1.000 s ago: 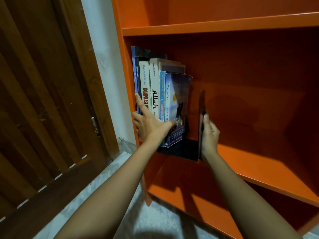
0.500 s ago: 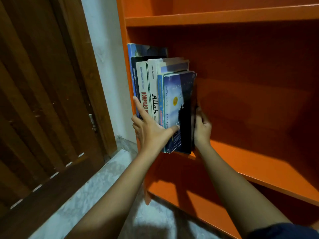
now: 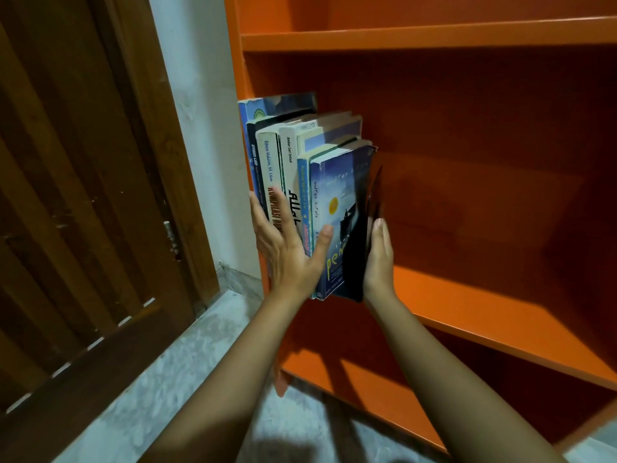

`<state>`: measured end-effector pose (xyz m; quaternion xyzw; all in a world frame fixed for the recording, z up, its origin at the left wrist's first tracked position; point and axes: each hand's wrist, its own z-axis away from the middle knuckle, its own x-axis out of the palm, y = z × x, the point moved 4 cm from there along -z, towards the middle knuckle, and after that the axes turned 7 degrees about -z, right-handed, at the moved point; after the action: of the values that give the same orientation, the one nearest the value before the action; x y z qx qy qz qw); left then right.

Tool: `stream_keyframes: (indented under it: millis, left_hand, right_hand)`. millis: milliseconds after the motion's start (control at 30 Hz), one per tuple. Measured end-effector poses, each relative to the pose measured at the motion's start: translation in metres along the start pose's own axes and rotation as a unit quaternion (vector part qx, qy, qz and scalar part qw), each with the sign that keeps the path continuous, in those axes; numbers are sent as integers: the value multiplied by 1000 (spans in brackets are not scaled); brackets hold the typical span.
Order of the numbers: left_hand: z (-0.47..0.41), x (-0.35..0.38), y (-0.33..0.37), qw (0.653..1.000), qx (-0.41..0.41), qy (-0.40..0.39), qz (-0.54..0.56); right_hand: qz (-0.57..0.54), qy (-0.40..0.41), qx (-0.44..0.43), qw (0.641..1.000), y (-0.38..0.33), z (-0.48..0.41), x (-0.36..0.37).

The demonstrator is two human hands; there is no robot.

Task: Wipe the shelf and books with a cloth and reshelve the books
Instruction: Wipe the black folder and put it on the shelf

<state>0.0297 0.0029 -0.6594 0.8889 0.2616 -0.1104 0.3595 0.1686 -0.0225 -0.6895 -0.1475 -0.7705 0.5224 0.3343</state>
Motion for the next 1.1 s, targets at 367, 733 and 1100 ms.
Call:
stream_keyframes:
  millis: [367, 733, 1100]
  left_hand:
    - [-5, 12, -3, 1000, -4, 27, -13]
    - [-5, 16, -7, 999, -20, 10, -38]
    - [-1, -5, 0, 997, -20, -54, -49]
  right_hand:
    - [58, 5, -20, 998, 10, 3, 37]
    - [78, -35, 0, 996, 6, 8, 34]
    - [153, -70, -25, 985, -7, 18, 16]
